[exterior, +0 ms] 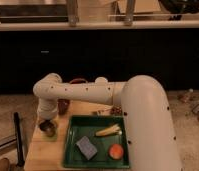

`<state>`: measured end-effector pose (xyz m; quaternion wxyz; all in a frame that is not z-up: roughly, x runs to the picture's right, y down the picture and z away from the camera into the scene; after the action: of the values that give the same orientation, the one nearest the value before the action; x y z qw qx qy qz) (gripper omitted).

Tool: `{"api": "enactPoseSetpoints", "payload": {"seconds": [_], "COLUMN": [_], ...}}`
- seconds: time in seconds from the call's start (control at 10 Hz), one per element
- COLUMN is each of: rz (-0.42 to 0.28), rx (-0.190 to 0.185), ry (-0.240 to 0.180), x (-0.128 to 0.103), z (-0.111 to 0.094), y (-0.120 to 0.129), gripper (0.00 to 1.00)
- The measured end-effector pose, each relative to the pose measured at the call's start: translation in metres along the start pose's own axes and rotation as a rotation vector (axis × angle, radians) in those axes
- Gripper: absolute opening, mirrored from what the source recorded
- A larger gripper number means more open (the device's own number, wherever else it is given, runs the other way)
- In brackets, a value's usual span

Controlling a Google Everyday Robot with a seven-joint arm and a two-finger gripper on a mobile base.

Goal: Stack cups on top of each other

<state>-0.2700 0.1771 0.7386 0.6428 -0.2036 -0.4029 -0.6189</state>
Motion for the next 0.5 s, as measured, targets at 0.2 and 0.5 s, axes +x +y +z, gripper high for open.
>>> {"api": "enactPoseSetpoints", "payload": {"seconds": [0.2, 0.5], "rz": [0.002, 0.005], "rx": [-0.006, -0.007], "ry": [-0.004, 0.002], "x": [-0.0011, -0.0005], "z": [0.0032, 0.0072], "y": [0.0035, 0.0096], "gripper": [0.38, 0.68]}}
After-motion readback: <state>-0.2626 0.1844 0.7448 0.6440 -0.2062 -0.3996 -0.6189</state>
